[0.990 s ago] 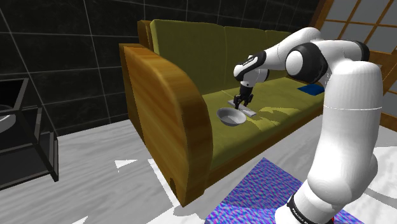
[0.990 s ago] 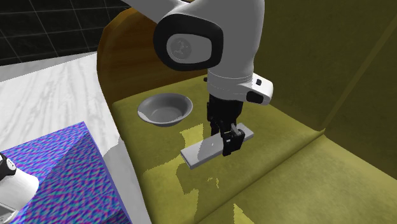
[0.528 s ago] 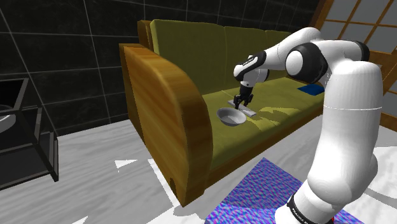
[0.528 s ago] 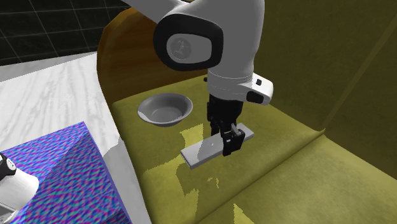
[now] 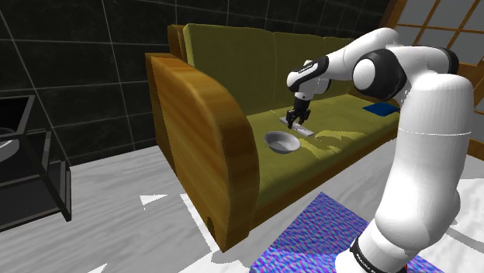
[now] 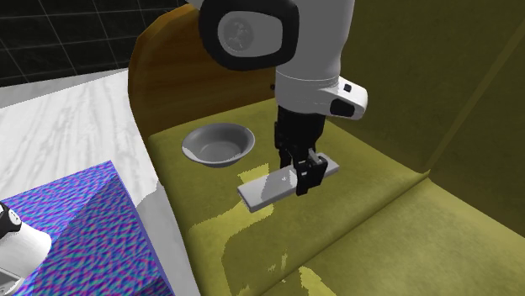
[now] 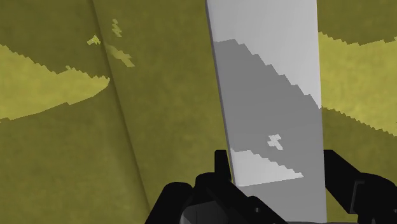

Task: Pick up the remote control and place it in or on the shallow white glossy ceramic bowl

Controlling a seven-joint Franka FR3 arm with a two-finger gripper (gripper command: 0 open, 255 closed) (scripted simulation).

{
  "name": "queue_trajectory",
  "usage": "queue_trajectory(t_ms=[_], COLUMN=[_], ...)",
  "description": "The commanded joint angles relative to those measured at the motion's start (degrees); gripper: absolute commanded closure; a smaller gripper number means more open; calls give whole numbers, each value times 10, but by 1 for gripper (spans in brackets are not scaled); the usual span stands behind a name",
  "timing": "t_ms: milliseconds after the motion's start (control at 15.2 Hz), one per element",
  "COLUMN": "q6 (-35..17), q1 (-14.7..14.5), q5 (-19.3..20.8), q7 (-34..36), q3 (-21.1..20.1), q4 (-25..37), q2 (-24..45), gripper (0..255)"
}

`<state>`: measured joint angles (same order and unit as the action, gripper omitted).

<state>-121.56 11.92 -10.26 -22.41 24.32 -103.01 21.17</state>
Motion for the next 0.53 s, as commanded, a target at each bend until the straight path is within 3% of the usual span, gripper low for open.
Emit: queue_trajectory(t_ms=[0, 462], q6=[12, 58], q1=[-1, -4], q5=[4, 16], q7=[2, 10], q3=[2, 7], q4=[5, 32], q2=[-8, -28], gripper=[255, 255])
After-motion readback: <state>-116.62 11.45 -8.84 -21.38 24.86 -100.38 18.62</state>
